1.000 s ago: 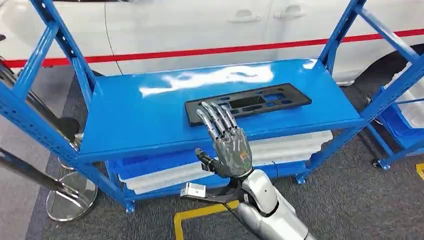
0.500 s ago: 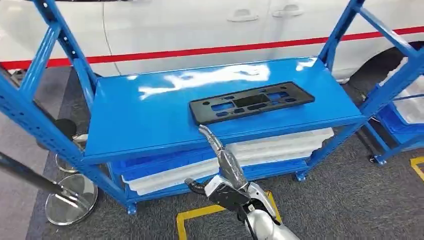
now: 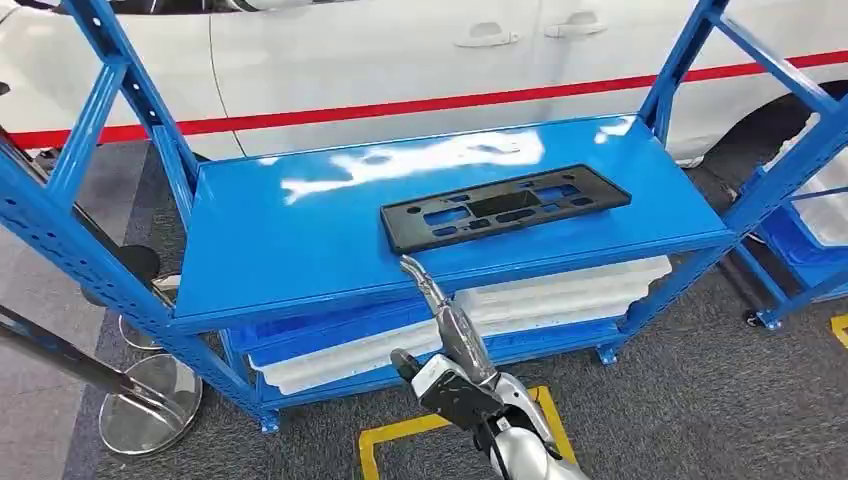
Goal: Take the parts from the cabinet and place them on the table.
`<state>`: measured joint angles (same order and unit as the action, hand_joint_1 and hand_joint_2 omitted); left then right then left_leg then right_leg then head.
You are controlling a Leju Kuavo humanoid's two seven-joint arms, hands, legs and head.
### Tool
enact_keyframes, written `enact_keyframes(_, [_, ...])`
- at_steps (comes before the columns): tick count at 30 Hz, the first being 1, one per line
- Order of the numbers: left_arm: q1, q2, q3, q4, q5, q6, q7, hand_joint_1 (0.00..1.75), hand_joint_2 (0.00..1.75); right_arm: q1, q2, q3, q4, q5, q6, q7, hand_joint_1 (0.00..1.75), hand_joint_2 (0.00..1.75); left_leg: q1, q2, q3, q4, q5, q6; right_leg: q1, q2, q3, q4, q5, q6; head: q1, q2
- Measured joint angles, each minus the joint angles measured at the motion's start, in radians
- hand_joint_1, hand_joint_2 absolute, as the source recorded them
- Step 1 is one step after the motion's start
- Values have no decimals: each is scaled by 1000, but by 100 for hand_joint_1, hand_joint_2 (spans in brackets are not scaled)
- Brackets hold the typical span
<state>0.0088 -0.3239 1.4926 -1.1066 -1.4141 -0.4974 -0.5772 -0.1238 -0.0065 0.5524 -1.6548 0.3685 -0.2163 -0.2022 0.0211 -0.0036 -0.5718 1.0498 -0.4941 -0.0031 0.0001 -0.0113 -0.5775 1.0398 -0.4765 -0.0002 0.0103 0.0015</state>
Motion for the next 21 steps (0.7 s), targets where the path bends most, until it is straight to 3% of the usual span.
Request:
enact_keyframes(3, [1, -8, 12, -13, -7, -10, -6, 0, 0, 2, 0, 0, 1, 2, -7, 0, 0, 0, 2, 1, -1, -7, 9, 22, -4, 1, -3, 4, -2, 11, 0, 0])
enact_keyframes(4, [0, -8, 16, -19, -11, -10, -8, 0, 0, 2, 0, 0, 1, 9, -11, 0, 0, 175, 2, 1, -1, -8, 11, 27, -6, 2, -10, 27, -25, 16, 1, 0])
enact_keyframes(7, [-2, -12, 33, -22, -24, -10, -18, 0, 0, 2, 0, 0, 2, 55, -35, 19, 0, 175, 0, 1, -9, -8, 14, 35, -8, 3, -112, 243, -139, 28, 0, 0])
enact_keyframes(8, [-2, -13, 39, -22, -24, -8, -19, 0, 0, 3, 0, 0, 3, 83, -48, 30, 0, 175, -1, 1, -11, -7, 14, 35, -8, 3, -136, 291, -149, 28, 0, 0])
enact_keyframes(9, [-2, -14, 45, -22, -24, -8, -19, 0, 0, 2, 0, 0, 2, 108, -58, 40, 0, 175, -2, 1, -11, -7, 14, 35, -8, 3, -138, 295, -137, 25, 0, 0])
enact_keyframes(10, [-3, -16, 50, -22, -23, -5, -18, 0, 0, 2, 0, 0, 2, 132, -68, 48, 0, 175, -2, 1, -9, -7, 14, 35, -7, 4, -119, 256, -105, 20, 0, 0])
enact_keyframes(12, [-4, -18, 53, -22, -18, -2, -15, 0, 0, 0, 0, 0, -4, 164, -87, 62, 0, 175, -5, -1, -4, -8, 14, 34, 1, 8, -27, 74, -12, 0, 0, 0])
enact_keyframes(13, [-3, -22, 53, -21, -14, -2, -14, 0, 0, -3, 0, 0, -10, 173, -96, 69, 0, 175, -3, -1, -3, -10, 14, 34, 7, 11, 3, 4, -3, -14, 0, 0])
enact_keyframes(14, [-4, -24, 55, -21, -10, -2, -13, 0, 0, -5, 0, 0, -11, 179, -101, 71, 0, 175, -9, -2, -6, -9, 14, 28, 9, 7, 8, -5, -7, -17, 0, 0])
enact_keyframes(17, [-3, -27, 58, -22, 3, -11, -3, 0, 0, -7, 0, -1, -12, 181, -112, 76, 0, 175, -3, 1, -3, -21, 21, 11, 15, 8, 5, -11, -3, -23, 0, 0])
enact_keyframes(18, [-4, -27, 58, -23, 10, -15, 2, 0, 0, -7, 1, -2, -16, 181, -114, 77, 0, 175, -10, 1, 1, -25, 20, 3, 7, 8, 15, -34, 9, -27, 0, 0])
enact_keyframes(19, [-4, -26, 58, -24, 14, -21, 4, 0, 0, -7, 3, -2, -16, 181, -120, 79, 0, 175, -6, 2, -4, -7, 6, 1, 1, 3, 24, -51, 17, -25, 0, 0])
enact_keyframes(21, [-3, -27, 60, -27, 21, -35, 13, 0, 0, -9, 9, -2, -16, 181, -135, 84, 0, 175, -7, 1, -55, 106, -67, -3, 0, 3, 25, -54, 20, -31, 0, 0])
